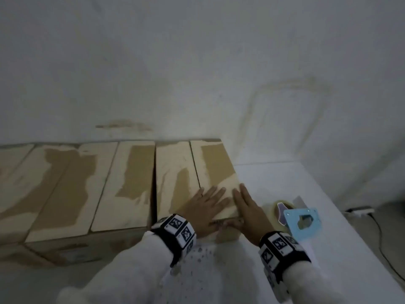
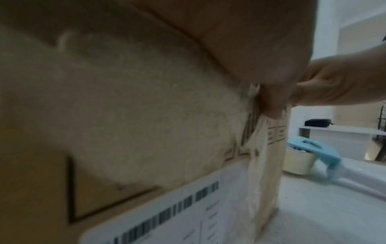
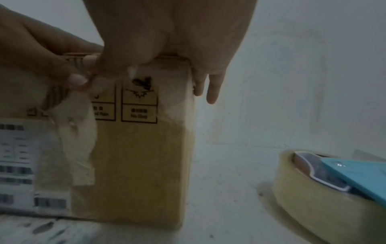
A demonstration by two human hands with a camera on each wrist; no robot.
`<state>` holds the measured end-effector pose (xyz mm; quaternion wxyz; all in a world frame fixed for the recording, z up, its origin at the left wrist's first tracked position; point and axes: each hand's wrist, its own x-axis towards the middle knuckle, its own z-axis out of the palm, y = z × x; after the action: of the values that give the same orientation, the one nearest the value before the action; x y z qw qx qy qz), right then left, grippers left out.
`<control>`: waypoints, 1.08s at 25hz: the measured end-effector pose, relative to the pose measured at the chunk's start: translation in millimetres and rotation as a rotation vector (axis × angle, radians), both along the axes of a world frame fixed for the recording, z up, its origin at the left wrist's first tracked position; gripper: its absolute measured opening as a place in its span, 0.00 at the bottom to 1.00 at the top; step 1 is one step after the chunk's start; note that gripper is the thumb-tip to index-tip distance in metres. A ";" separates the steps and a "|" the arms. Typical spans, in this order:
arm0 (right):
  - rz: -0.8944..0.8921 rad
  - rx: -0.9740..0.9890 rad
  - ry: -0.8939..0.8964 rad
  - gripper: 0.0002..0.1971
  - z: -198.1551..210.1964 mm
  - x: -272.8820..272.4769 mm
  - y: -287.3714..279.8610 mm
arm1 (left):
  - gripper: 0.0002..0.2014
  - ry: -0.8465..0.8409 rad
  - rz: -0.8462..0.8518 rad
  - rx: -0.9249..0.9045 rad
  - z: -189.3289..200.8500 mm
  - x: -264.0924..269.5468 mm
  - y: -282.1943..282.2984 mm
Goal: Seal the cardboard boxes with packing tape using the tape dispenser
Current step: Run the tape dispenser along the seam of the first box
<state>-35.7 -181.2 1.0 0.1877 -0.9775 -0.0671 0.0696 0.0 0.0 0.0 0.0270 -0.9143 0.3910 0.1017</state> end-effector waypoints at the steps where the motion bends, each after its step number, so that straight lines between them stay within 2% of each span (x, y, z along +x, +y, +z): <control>1: -0.004 0.009 -0.044 0.49 -1.4 -0.8 -4.3 | 0.37 -0.005 -0.001 -0.015 -1.6 -2.0 -6.4; 4: -0.090 0.084 -0.065 0.51 -2.2 -9.9 -17.8 | 0.35 -0.018 0.045 -0.041 -0.8 -7.7 -21.2; 6: -0.219 0.180 -0.052 0.54 -11.3 -16.6 -35.4 | 0.35 -0.004 0.072 -0.033 -0.3 -14.1 -32.9; 7: -0.314 0.244 -0.077 0.52 -18.2 -19.1 -48.8 | 0.36 -0.004 0.089 -0.022 -0.3 -15.6 -37.3; 9: -0.554 0.332 -0.171 0.42 -33.0 -26.6 -84.7 | 0.37 -0.026 0.117 0.010 -4.5 -16.5 -46.7; 11: -0.819 0.246 -0.116 0.38 -44.4 -34.7 -119.0 | 0.40 -0.034 0.150 0.019 -6.8 -19.6 -57.1; 12: -0.903 0.134 0.034 0.40 -51.7 -39.0 -131.5 | 0.42 -0.037 0.167 0.016 -7.3 -21.2 -62.3; 14: -0.886 -0.040 0.355 0.48 -66.7 -44.1 -153.2 | 0.45 -0.031 0.220 0.023 -7.3 -23.9 -77.3; 16: -0.801 -0.047 0.438 0.46 -92.2 -37.1 -165.8 | 0.45 -0.027 0.275 0.020 -7.4 -26.2 -88.7; 18: -0.773 0.043 0.398 0.34 -103.8 -26.8 -174.0 | 0.45 -0.022 0.316 0.027 -6.1 -28.9 -98.4; 21: -0.713 0.019 0.325 0.21 -103.6 -17.8 -184.0 | 0.46 -0.001 0.384 0.025 -3.1 -34.6 -112.6; 23: -0.691 0.077 0.246 0.19 -91.9 -12.7 -191.8 | 0.41 -0.001 0.433 0.025 -0.9 -38.3 -124.5; 25: -0.706 0.305 0.189 0.20 -70.1 -8.3 -201.3 | 0.36 0.006 0.493 0.010 1.5 -42.6 -140.0; 27: -0.706 0.522 0.088 0.21 -40.2 -2.7 -212.7 | 0.36 0.014 0.544 0.009 3.7 -44.0 -157.4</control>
<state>-38.4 -393.9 -39.2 0.4432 -0.8564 0.2639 0.0232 -44.0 -157.4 3.7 0.0000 -0.9849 0.1309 0.1133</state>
